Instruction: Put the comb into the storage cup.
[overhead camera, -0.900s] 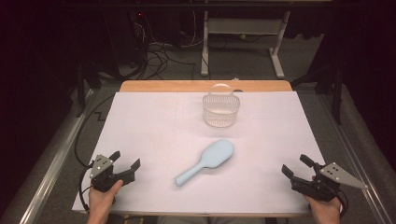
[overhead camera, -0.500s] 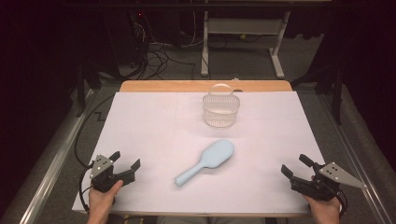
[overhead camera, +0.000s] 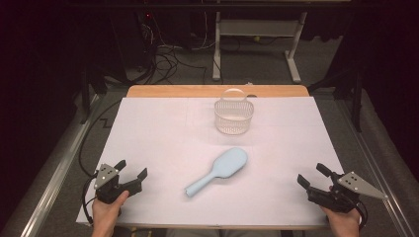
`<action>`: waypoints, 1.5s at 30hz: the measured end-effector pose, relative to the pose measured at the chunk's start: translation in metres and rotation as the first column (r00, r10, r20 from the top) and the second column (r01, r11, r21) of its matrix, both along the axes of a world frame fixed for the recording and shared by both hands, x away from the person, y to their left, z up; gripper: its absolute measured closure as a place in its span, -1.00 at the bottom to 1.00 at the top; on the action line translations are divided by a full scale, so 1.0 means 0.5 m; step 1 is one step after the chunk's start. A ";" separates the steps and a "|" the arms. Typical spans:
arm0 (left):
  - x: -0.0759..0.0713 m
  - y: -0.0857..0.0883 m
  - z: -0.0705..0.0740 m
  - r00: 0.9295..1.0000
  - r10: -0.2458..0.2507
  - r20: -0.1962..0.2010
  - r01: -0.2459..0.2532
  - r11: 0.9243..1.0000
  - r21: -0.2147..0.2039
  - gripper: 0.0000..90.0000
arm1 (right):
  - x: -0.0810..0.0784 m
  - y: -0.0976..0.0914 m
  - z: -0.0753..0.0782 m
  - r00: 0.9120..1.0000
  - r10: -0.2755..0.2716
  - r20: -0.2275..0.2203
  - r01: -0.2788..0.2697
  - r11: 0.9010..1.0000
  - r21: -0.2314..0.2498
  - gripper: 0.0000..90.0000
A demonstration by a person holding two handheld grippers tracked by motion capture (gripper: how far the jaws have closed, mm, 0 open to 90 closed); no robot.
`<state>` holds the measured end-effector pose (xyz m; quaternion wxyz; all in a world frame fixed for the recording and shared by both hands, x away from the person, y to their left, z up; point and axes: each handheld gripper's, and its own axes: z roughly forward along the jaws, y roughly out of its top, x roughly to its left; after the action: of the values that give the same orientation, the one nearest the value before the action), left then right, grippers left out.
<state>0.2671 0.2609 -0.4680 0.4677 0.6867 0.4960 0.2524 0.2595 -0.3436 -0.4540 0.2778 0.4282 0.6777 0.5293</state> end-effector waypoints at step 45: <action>0.007 -0.051 0.030 0.994 -0.096 0.051 0.093 0.994 0.054 -0.65 | -0.001 0.004 -0.001 1.000 0.019 -0.003 -0.019 1.000 -0.012 -0.60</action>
<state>0.2704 0.2355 -0.4529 0.4744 0.7141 0.4435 0.2611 0.2590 -0.3418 -0.4544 0.2744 0.4210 0.6852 0.5272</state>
